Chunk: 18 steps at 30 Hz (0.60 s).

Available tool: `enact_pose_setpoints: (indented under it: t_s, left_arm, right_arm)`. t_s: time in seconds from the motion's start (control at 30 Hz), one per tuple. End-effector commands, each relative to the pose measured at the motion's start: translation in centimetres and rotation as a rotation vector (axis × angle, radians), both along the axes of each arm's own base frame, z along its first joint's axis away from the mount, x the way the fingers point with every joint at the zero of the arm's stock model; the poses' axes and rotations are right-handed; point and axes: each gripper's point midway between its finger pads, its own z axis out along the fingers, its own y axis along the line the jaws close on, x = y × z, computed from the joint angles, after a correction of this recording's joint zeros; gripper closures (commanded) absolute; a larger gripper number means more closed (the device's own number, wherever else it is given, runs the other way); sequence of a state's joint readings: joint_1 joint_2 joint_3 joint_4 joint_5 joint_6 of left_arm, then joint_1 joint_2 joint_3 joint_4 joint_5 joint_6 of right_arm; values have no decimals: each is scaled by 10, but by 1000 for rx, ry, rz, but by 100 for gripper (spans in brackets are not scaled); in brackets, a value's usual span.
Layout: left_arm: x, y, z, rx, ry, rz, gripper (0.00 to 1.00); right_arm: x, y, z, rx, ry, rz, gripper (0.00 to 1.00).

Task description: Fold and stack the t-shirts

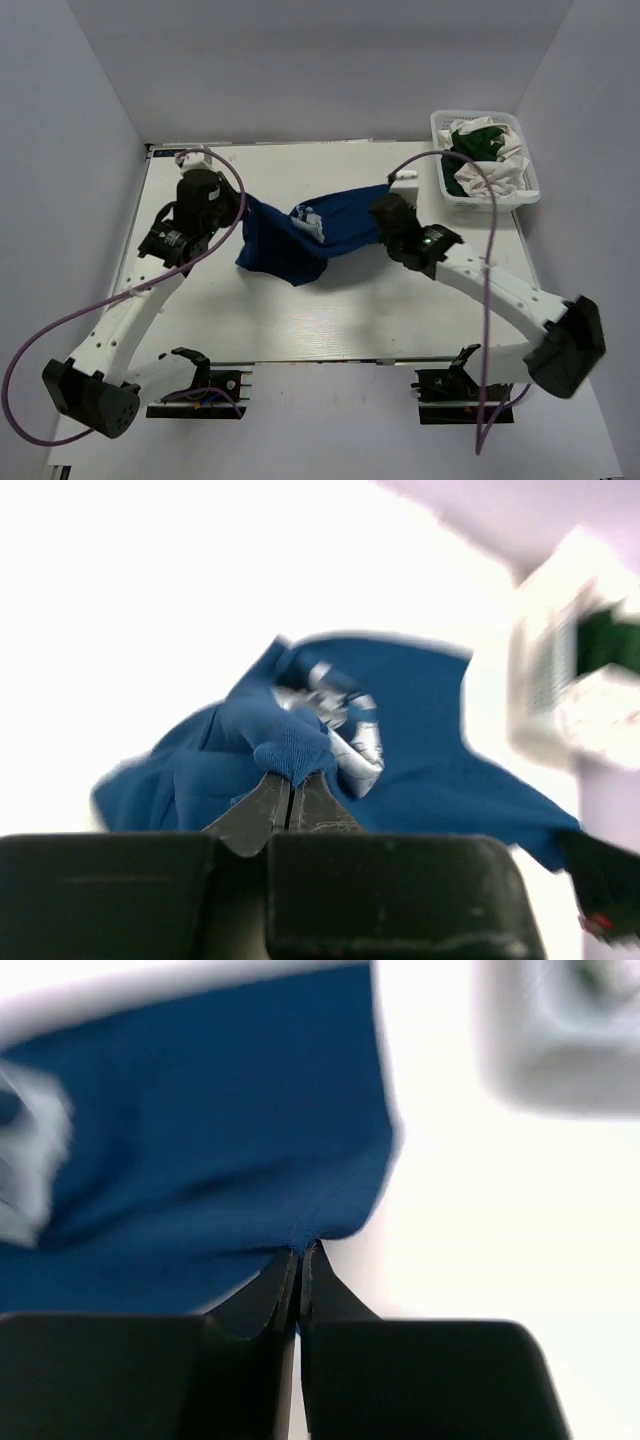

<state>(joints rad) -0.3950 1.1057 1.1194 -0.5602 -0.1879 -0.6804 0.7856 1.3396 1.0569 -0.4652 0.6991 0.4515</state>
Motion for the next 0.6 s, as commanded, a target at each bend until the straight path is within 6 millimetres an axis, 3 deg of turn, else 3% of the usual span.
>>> enact_pose_setpoints:
  t_s: [0.0,0.03,0.07,0.17,0.2,0.27,0.3,0.37,0.4,0.47,0.5,0.57]
  left_arm:
    - [-3,29,80,-16,-202,123,100]
    - [-5,40,93,0,-238,171,100]
    - [-10,48,109,5,-281,191,100]
    - [-22,67,147,19,-352,261,100]
    - [-29,74,169,12,-397,281,100]
    - [-43,85,194,7,-460,305,100]
    - [-49,90,213,22,-516,300,100]
    - [-71,84,256,-15,-672,213,100]
    - [-81,81,269,-19,-728,176,100]
    - [-118,72,310,-20,-897,42,100]
    - [-140,71,332,-46,-965,-4,100]
    - [-163,73,352,-29,-1031,-42,100]
  right_arm:
    - [19,-35,99,45,-309,-185,100]
    - [15,-49,128,64,-390,-212,100]
    - [13,-56,142,75,-426,-227,100]
    - [-3,-85,206,144,-595,-271,100]
    - [-8,-91,224,162,-630,-276,100]
    - [-23,-104,259,199,-710,-251,100]
    - [-30,-106,285,236,-754,-215,100]
    - [-44,-103,313,284,-809,-111,100]
    - [-54,-107,340,324,-859,-82,100]
    - [-68,-104,360,307,-900,33,100]
    - [-82,-112,388,345,-949,52,100]
    - [-94,-104,398,351,-947,156,100]
